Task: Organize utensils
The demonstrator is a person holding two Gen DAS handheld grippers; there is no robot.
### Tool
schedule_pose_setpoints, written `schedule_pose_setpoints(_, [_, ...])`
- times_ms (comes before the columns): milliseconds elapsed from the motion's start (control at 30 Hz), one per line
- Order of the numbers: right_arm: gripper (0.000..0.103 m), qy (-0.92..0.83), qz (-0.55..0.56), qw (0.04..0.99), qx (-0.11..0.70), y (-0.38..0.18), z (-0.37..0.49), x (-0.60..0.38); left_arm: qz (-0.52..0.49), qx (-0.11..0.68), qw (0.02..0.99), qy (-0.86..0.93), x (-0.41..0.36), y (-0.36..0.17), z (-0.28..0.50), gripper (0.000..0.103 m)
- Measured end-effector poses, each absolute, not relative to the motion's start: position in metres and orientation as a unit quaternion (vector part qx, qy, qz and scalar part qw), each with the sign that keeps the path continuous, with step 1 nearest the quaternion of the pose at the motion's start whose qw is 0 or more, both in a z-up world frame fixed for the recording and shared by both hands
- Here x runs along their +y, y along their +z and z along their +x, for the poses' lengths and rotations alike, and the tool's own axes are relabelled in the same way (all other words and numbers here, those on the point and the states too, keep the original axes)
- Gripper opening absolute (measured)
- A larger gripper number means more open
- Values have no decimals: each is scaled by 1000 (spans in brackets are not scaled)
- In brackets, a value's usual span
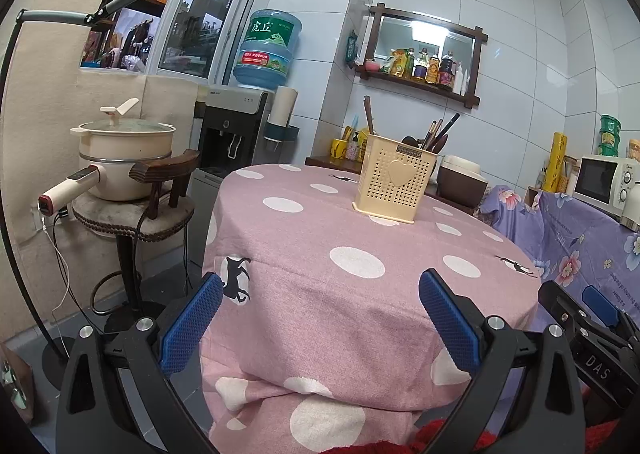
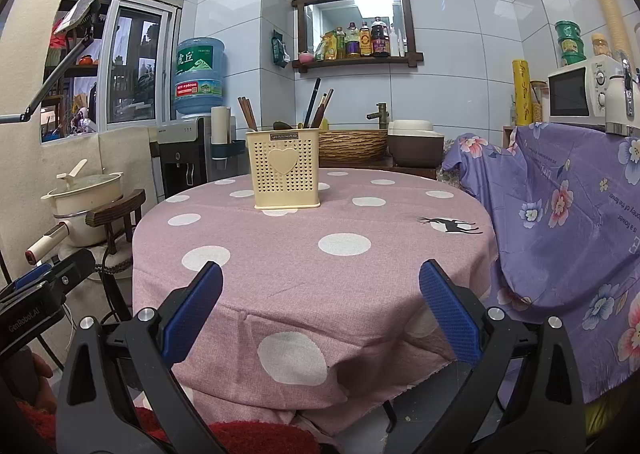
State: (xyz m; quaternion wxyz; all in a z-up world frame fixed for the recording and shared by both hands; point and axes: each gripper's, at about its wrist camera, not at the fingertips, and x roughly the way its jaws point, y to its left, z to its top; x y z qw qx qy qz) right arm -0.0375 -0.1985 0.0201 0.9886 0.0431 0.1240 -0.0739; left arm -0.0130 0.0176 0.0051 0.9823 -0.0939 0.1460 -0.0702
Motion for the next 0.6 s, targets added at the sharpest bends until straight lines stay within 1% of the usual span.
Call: schedule_pose_setpoints(600, [97,-73,43,988,126,18,-38,-198,-82,148,982,-84,11,7,-16,98])
